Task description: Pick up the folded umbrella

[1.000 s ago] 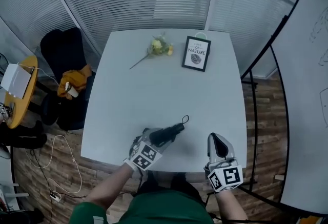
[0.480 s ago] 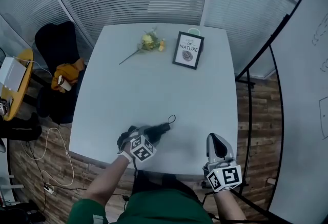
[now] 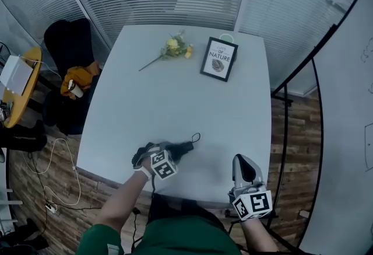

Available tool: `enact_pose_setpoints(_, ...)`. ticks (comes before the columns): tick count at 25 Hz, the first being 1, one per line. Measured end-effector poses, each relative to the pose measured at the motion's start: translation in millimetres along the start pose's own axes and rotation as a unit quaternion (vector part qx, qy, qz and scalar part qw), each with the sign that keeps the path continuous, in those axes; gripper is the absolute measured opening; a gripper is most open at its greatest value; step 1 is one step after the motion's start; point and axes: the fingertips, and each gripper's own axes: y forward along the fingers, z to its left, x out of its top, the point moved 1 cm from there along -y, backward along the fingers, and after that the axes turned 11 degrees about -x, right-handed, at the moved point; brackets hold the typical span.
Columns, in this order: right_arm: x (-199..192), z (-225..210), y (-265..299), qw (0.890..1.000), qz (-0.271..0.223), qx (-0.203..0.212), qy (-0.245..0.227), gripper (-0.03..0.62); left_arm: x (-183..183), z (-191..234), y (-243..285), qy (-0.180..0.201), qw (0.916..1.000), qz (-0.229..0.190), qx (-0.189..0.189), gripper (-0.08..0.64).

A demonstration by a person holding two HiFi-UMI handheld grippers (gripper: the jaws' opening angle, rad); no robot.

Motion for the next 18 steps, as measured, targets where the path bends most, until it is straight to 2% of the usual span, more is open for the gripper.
enact_pose_setpoints(5,8,9,8,1.000,-0.002,0.014,-0.005,0.003,1,2,3,-0.009,0.9998,0.016,-0.009,0.305)
enact_pose_setpoints(11,19,29,10,1.000,-0.014,0.026,-0.008,0.003,2,-1,3,0.007,0.9998,0.017,-0.011,0.267)
enact_pose_setpoints(18,26,31,10,1.000,-0.019,0.010,-0.009,0.003,2,-8,-6,0.024,0.9997,0.006,-0.003,0.250)
